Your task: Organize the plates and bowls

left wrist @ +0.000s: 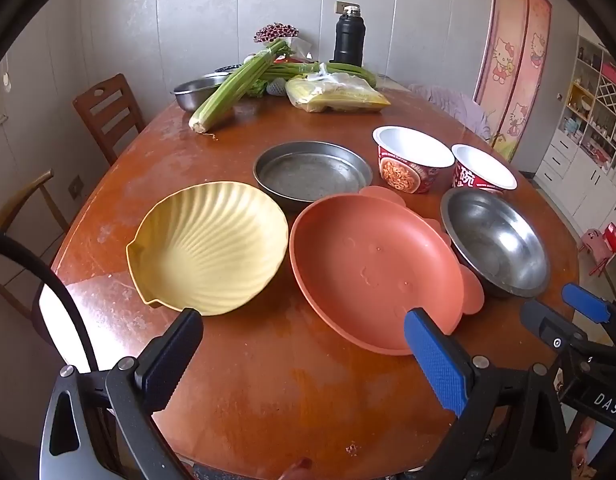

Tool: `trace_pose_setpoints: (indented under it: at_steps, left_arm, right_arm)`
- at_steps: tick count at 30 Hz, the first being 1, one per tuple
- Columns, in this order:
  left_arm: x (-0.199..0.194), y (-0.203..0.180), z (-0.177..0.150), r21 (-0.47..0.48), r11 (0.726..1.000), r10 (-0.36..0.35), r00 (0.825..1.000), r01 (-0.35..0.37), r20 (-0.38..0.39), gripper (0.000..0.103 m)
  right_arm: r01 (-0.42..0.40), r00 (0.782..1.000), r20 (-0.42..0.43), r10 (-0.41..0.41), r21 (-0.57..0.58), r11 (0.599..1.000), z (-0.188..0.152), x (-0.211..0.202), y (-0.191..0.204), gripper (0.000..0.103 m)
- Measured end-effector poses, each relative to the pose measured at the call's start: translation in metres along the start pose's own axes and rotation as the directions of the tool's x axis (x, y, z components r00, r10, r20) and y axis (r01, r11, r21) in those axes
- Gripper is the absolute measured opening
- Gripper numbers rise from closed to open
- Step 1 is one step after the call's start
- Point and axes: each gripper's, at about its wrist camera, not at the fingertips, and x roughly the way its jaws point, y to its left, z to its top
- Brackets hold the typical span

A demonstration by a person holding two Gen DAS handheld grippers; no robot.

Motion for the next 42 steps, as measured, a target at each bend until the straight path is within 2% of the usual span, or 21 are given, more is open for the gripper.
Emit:
trace_pose_setpoints:
  at_steps: [2,6,15,42]
  left_arm:
    - [-0.001,0.004,-0.001,-0.006,1.0,-0.02,1.0,0.02,-0.001,0.101]
    - [-0.006,0.002,-0.001,0.006,1.0,0.003,1.0,-0.004,0.016,0.101]
    - [-0.01,0.0,-0.001,0.011,1.0,0.016,1.0,-0.017,0.025,0.101]
    - [-0.016,0.0,0.002,0.041,0.998,0.035,0.998,-0.037,0.047,0.101]
  right_arm:
    - [-0.019,1.0,0.005,0.019,0.002,1.0,0.002,-0.001,-0.001,0.089]
    - [-0.004,0.999,0.036,0.005,-0.012,1.0,0.0,-0.006,0.003,0.089]
    - [0.001,1.0,0.015,-0.001,0.001,1.0,0.0,-0.005,0.003,0.089]
    - [0.045,0.997,0.065,-0.043,-0.03,0.999,-0.002,-0.015,0.015,0.089]
